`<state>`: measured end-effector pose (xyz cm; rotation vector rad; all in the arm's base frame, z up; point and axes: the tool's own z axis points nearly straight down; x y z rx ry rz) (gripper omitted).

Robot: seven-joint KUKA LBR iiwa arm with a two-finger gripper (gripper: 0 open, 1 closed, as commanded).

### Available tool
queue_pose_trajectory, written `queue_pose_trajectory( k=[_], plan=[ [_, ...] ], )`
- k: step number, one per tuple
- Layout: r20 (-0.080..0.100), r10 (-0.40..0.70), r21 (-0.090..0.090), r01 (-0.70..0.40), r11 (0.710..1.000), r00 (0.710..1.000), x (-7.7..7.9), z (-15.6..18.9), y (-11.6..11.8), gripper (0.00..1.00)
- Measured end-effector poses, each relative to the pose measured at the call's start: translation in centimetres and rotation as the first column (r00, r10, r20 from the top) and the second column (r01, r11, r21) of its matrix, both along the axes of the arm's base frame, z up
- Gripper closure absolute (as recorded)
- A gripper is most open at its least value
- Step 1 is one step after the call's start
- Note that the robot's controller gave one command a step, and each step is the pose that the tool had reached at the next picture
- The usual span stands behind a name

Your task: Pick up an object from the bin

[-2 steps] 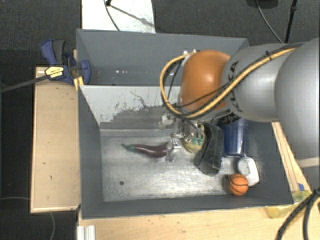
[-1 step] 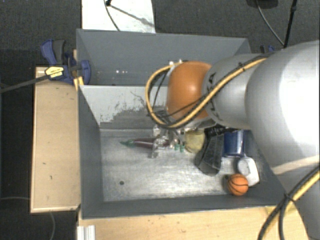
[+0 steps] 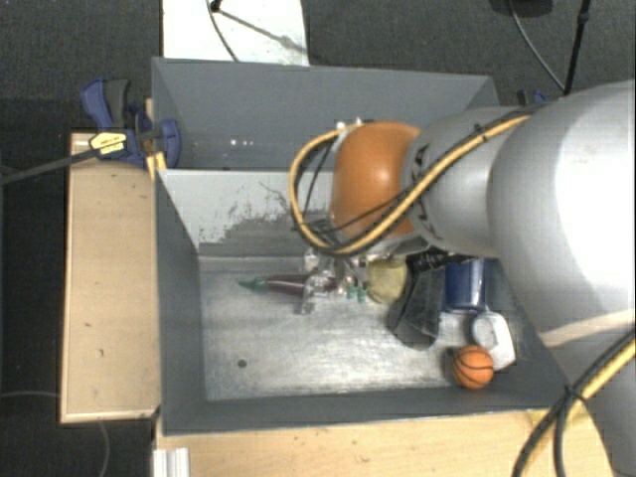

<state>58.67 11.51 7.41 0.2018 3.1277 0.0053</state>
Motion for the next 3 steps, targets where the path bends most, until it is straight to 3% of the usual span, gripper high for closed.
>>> queue_pose_trajectory(
  k=[1, 2, 3],
  plan=[
    [-0.005, 0.108, -0.003, -0.108, 0.994, 0.994, -1.8, 11.9, -1.7, 1.0],
    [-0.005, 0.108, -0.003, -0.108, 0.994, 0.994, -1.8, 11.9, -1.7, 1.0],
    [-0.01, 0.106, -0.002, -0.106, 0.994, 0.994, -2.0, 16.4, -2.0, 1.0]
  ],
)
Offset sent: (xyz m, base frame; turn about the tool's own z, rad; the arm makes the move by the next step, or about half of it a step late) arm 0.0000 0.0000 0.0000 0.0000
